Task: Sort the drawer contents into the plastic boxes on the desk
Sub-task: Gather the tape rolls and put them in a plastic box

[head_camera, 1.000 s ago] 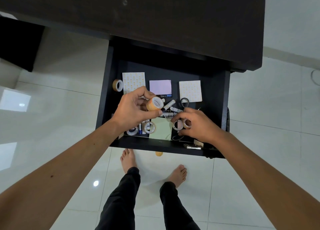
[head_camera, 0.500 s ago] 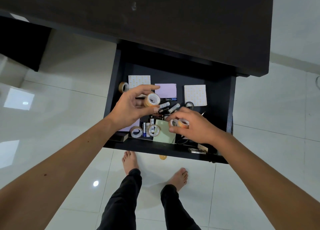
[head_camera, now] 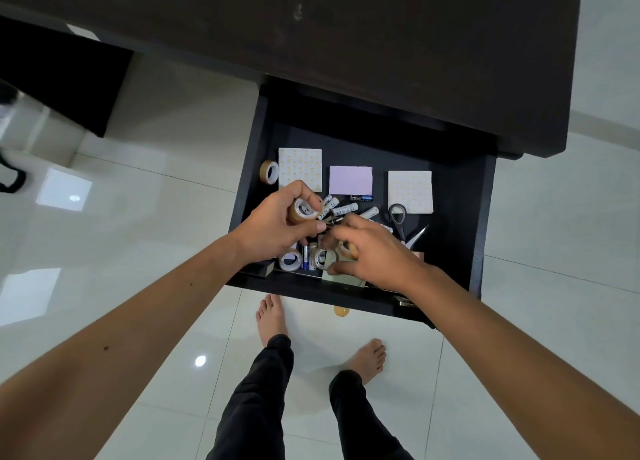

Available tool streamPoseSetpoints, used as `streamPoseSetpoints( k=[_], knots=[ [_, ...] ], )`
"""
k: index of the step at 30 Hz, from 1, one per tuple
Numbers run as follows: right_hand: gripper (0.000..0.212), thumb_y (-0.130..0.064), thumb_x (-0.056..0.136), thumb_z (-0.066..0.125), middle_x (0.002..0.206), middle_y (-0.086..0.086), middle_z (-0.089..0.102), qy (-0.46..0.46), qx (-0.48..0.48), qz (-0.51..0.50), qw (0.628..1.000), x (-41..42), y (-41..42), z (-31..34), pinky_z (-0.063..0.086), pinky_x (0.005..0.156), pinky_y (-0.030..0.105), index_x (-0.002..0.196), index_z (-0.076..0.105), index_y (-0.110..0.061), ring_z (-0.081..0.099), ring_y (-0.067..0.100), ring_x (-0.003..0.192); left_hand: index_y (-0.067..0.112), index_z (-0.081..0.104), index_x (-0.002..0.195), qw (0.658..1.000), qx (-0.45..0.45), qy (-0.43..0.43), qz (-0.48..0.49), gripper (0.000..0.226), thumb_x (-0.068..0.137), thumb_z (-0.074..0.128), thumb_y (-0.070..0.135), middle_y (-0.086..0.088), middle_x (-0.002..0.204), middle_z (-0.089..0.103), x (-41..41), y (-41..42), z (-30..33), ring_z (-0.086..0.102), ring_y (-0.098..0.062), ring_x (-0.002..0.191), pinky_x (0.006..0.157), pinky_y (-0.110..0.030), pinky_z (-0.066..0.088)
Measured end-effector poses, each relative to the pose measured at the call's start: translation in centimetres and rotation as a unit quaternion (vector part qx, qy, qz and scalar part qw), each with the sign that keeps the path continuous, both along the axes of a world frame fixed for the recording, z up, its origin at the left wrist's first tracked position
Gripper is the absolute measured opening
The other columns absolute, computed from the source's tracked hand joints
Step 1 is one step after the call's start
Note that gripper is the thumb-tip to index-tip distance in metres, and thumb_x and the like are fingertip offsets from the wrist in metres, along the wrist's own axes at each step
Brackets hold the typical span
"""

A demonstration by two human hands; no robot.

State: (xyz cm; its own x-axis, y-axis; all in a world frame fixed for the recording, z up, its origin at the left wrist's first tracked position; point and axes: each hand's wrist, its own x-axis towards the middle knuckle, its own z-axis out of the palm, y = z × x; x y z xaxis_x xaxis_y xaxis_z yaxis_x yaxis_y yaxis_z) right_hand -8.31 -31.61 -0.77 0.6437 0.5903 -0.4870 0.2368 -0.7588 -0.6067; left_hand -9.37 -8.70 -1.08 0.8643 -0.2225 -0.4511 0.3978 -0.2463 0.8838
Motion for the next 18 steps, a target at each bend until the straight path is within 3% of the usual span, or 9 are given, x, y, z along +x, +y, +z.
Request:
streamPoseSetpoints(
  k=[3, 8, 13, 16, 18],
  knots=[
    [0.051, -0.038, 0.088, 0.083, 0.113, -0.013, 0.042, -0.031, -0.034, 0.039, 0.998, 0.2, 0.6, 0.0, 0.049, 0.084, 0.033, 0.135, 0.063, -0.04, 0.053, 0.015, 0.104, 0.027, 0.061, 0.11, 1.0, -0.005, -0.013, -0.005, 0.029, 0.095, 0.076, 0.007, -0.008, 0.102, 0.07, -0.3, 0.0, 0.2, 0.072, -0.042, 0.088, 0.084, -0.061, 0.062],
    [0.038, -0.041, 0.088, 0.082, 0.115, -0.004, 0.052, -0.044, -0.039, 0.064, 0.996, 0.3, 0.4, -0.2, 0.053, 0.086, 0.042, 0.121, 0.072, -0.026, 0.058, 0.02, 0.103, 0.035, 0.064, 0.124, 1.0, -0.011, -0.012, -0.009, 0.044, 0.095, 0.076, 0.005, -0.004, 0.125, 0.067, -0.6, -0.1, 0.3, 0.074, -0.033, 0.104, 0.09, -0.05, 0.064],
    [0.026, -0.051, 0.089, 0.078, 0.104, -0.012, 0.058, -0.046, 0.004, -0.022, 0.999, 0.8, -1.7, 0.2, 0.046, 0.083, 0.033, 0.103, 0.075, -0.029, 0.058, 0.012, 0.096, 0.034, 0.065, 0.126, 1.0, -0.008, -0.008, -0.01, 0.05, 0.092, 0.078, 0.001, -0.001, 0.133, 0.065, -0.8, -0.2, 0.4, 0.074, -0.018, 0.108, 0.088, -0.034, 0.064],
    [0.022, -0.055, 0.082, 0.082, 0.091, -0.01, 0.071, -0.024, 0.057, -0.139, 0.988, 1.1, -2.5, 0.7, 0.053, 0.08, 0.036, 0.09, 0.077, -0.035, 0.064, 0.015, 0.088, 0.031, 0.065, 0.126, 1.0, -0.002, -0.015, -0.02, 0.056, 0.085, 0.083, -0.003, 0.0, 0.123, 0.065, -0.9, -0.5, 0.8, 0.076, -0.026, 0.095, 0.091, -0.037, 0.065],
    [0.018, -0.046, 0.082, 0.087, 0.084, -0.005, 0.075, 0.014, 0.102, -0.211, 0.972, 1.2, -2.4, 1.4, 0.055, 0.076, 0.032, 0.09, 0.08, -0.031, 0.068, 0.018, 0.082, 0.03, 0.066, 0.125, 0.999, 0.0, -0.023, -0.023, 0.058, 0.082, 0.086, -0.003, 0.0, 0.112, 0.065, -0.9, -0.7, 1.2, 0.076, -0.029, 0.087, 0.088, -0.036, 0.065]
  ],
)
